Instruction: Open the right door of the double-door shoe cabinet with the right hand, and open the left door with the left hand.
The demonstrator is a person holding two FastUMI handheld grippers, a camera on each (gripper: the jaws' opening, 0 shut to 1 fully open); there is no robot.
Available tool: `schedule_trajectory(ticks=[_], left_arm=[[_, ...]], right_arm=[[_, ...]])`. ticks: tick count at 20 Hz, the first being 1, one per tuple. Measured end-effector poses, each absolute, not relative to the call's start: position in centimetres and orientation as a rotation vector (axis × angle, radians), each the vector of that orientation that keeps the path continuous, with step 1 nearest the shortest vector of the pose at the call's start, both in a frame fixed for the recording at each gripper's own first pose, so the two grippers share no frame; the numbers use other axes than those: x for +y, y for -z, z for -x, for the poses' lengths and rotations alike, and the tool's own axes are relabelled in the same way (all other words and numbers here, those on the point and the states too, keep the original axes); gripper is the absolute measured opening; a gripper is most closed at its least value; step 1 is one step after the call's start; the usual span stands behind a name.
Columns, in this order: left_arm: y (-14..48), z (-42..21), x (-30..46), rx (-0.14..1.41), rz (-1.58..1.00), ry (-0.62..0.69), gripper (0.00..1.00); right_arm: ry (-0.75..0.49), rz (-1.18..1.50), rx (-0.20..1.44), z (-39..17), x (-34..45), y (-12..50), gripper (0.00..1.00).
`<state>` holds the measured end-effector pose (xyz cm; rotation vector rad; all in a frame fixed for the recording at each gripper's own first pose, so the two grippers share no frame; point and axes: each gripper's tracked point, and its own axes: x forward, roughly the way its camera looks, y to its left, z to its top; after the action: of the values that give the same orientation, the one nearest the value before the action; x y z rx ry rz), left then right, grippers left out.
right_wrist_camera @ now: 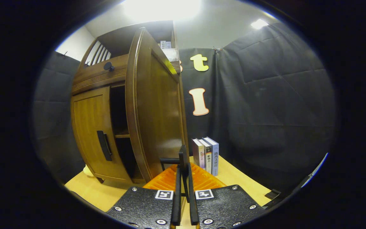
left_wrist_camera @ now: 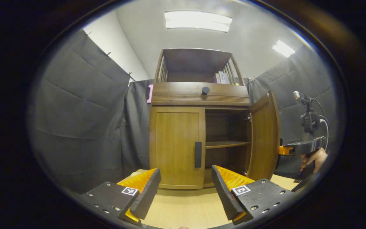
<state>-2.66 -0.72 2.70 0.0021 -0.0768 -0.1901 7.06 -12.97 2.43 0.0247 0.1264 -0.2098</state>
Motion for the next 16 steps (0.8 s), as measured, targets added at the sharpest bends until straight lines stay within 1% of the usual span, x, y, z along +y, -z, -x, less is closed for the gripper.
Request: schedule_trajectory(ticks=[1,3,5,6,8,10,12,13,14,15,16], left_arm=[[-2.6,2.8,-0.7,-0.075,-0.001,0.196,0.92],[-2.5,2.8,-0.8,-0.070,0.001,0.208,0.91],[-2.4,2.7,-1.0,-0.068,-0.003,0.223,0.92],[-2.3,2.6,-1.0,-0.070,-0.007,0.232,0.96],[-2.3,2.7,-1.3,-0.076,-0.015,0.253,0.96],[-2.3,2.4,-1.5,-0.079,-0.023,0.274,0.91],[-2.4,2.0,-1.8,-0.080,-0.025,0.290,0.91],[-2.4,1.8,-2.0,-0.080,-0.026,0.297,0.91],[-2.5,1.6,-2.2,-0.080,-0.028,0.304,0.91],[-2.5,1.4,-2.3,-0.078,-0.030,0.311,0.91],[-2.4,1.2,-2.5,-0.078,-0.034,0.315,0.91]], right_arm=[[0.219,-0.024,0.123,-6.9,-13.5,-2.4,0.08],[0.231,-0.012,0.122,-6.2,-14.4,-2.6,0.06],[0.246,0.004,0.117,-5.3,-15.4,-2.8,0.05],[0.256,0.011,0.115,-4.9,-15.9,-2.8,0.06],[0.279,0.018,0.109,-3.8,-17.0,-3.0,0.05],[0.307,0.033,0.101,-2.9,-17.8,-3.1,0.05],[0.336,0.035,0.104,-2.2,-19.4,-3.0,0.05],[0.325,0.019,0.101,-1.8,-19.5,-3.2,0.05],[0.318,0.004,0.099,-1.5,-19.4,-3.3,0.00],[0.317,0.006,0.093,-1.1,-19.5,-3.4,0.00],[0.317,0.015,0.086,-0.8,-19.6,-3.5,0.06]])
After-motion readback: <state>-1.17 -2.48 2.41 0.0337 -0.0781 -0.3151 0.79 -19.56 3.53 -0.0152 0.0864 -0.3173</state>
